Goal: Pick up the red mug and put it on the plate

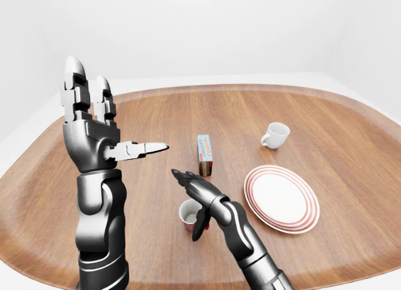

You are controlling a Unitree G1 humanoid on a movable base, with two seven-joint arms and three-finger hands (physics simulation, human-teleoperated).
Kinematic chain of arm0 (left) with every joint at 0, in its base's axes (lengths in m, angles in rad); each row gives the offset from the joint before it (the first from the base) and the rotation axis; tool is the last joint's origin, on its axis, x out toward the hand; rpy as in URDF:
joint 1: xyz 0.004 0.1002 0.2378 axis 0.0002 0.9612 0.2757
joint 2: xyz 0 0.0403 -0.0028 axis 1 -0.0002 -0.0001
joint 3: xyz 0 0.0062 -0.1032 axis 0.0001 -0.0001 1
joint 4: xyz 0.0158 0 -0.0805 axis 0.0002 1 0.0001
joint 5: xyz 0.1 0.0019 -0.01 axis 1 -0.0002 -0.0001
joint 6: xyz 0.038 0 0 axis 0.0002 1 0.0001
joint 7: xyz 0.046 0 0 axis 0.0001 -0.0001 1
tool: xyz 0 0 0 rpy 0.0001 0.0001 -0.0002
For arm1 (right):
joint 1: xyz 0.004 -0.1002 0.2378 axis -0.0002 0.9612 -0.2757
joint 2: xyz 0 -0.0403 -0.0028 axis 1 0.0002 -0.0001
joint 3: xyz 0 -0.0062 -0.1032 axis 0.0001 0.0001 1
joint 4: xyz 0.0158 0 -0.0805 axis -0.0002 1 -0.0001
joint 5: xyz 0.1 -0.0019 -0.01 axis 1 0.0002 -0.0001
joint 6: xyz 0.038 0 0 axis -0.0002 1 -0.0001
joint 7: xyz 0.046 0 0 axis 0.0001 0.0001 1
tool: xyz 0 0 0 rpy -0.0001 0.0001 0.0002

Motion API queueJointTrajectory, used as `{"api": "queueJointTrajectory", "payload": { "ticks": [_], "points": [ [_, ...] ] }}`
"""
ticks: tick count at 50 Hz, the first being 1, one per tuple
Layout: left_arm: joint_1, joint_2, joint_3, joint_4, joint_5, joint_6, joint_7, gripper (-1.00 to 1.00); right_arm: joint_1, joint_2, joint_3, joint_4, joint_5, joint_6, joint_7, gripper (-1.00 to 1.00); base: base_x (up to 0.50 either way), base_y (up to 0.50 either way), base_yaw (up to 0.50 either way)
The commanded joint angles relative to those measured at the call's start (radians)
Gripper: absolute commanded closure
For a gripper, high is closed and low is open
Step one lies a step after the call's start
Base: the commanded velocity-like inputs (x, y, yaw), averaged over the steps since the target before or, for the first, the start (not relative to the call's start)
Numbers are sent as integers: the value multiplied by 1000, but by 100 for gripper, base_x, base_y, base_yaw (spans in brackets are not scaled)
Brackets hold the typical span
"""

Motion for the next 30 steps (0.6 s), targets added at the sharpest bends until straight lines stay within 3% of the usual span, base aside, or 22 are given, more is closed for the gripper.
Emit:
{"api": "queueJointTrajectory", "payload": {
  "ticks": [1,11,30],
  "points": [
    [0,1,2,4,0,0,-2,-100,-32,2,-23,82,7,0,-63,-100,0,0,0],
    [4,-2,-2,6,3,0,-4,-100,-43,5,-37,157,13,0,-134,-100,0,0,0],
    [5,1,3,2,-2,0,-2,-100,-50,24,-24,267,19,0,-179,-100,0,0,0]
  ]
}}
